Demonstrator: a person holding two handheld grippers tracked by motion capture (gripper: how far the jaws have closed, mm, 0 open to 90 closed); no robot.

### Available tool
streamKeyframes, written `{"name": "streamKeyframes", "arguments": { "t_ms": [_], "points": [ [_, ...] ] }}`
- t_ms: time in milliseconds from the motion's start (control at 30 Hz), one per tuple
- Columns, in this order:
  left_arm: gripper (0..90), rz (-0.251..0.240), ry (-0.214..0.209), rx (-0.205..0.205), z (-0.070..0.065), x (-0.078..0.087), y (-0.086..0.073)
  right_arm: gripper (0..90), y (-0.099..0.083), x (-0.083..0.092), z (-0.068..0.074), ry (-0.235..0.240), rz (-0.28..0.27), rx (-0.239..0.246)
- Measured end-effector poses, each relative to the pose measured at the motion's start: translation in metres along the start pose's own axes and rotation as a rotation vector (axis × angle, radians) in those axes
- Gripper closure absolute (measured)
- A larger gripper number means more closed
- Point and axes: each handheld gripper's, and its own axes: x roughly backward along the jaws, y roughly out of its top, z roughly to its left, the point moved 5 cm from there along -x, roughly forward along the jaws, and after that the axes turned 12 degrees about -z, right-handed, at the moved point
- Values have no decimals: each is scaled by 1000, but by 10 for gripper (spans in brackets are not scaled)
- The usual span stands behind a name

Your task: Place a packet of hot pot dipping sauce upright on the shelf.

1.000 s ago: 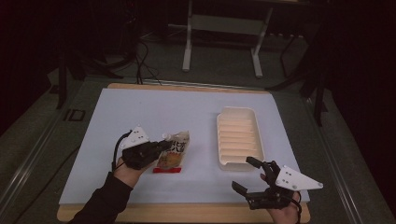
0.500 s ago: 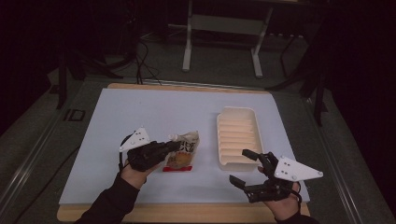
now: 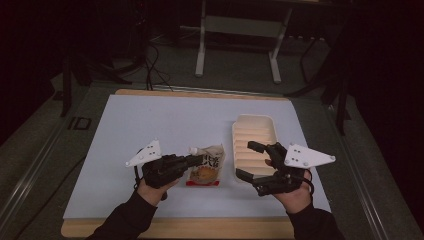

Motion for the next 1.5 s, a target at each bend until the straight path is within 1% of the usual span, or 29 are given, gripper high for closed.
{"name": "streamKeyframes", "arguments": {
  "t_ms": [33, 100, 167, 200, 233, 300, 333, 367, 467, 500, 533, 567, 600, 633, 667, 700, 733, 833, 900, 967, 1033, 1067, 1133, 1233, 1300, 1367, 1400, 1467, 1500],
  "points": [
    [887, -1, -7, 1, -1, -1, 0, 174, 1, -2, -1, 4, 1, 1],
    [887, -5, -17, -3, -3, -3, -1, 176, 1, -7, -1, 15, 3, -7],
    [888, -5, -17, -3, -3, -3, -1, 176, 2, -9, -1, 21, 4, -8],
    [888, -16, -28, -3, -6, -6, -1, 176, 2, -9, -1, 21, 4, -8],
    [888, -26, -36, -7, -7, -6, -2, 178, 2, -14, -1, 30, 7, -11],
    [888, -34, -47, -4, -10, -9, -2, 181, 1, -17, 0, 42, 15, -22],
    [888, -40, -51, -9, -11, -10, -2, 224, 0, -19, 1, 44, 18, -18],
    [888, -39, -55, -12, -12, -11, -2, 251, 0, -20, 1, 58, 24, -18],
    [888, -49, -67, -13, -15, -13, -3, 256, -2, -24, 3, 51, 36, 1],
    [888, -51, -71, -21, -16, -14, -4, 282, -3, -25, 2, 39, 40, 5],
    [888, -50, -71, -25, -16, -14, -4, 320, -4, -26, 1, 41, 49, -5],
    [888, -52, -74, -23, -16, -15, -4, 328, -5, -27, 0, 37, 59, -8],
    [888, -54, -72, -27, -17, -15, -4, 362, -5, -27, 0, 33, 62, -6],
    [888, -58, -75, -25, -17, -15, -4, 417, -6, -27, -1, 42, 69, -13],
    [887, -58, -81, -19, -18, -15, -4, 441, -6, -27, -1, 47, 73, -15],
    [887, -59, -73, -29, -18, -15, -4, 494, -7, -27, -1, 43, 79, -9],
    [887, -61, -79, -25, -18, -15, -4, 530, -7, -27, 0, 53, 93, -4],
    [887, -62, -82, -23, -19, -16, -3, 573, -9, -28, 1, 67, 115, -5],
    [887, -60, -80, -32, -19, -16, -3, 637, -8, -28, 2, 65, 117, 2],
    [887, -62, -83, -27, -19, -16, -3, 696, -7, -27, 1, 58, 117, 8],
    [887, -63, -88, -26, -20, -16, -3, 723, -7, -27, 0, 68, 121, -8],
    [887, -62, -87, -26, -20, -16, -3, 775, -6, -27, 0, 64, 120, -2],
    [887, -63, -96, -20, -20, -16, -3, 838, -6, -27, 1, 83, 129, 0],
    [886, -60, -100, -16, -19, -15, -3, 877, -4, -28, 3, 86, 140, 15],
    [886, -56, -103, -24, -19, -14, -4, 884, -4, -28, 3, 96, 148, 7],
    [884, -52, -108, -21, -19, -13, -4, 888, -4, -29, 4, 100, 153, 8],
    [883, -50, -111, -31, -19, -13, -4, 889, -4, -29, 4, 103, 152, 5],
    [876, -52, -120, -27, -19, -12, -2, 891, -4, -30, 4, 116, 150, -5],
    [867, -52, -118, -38, -19, -12, -1, 892, -3, -30, 4, 118, 148, -10]
  ]
}}
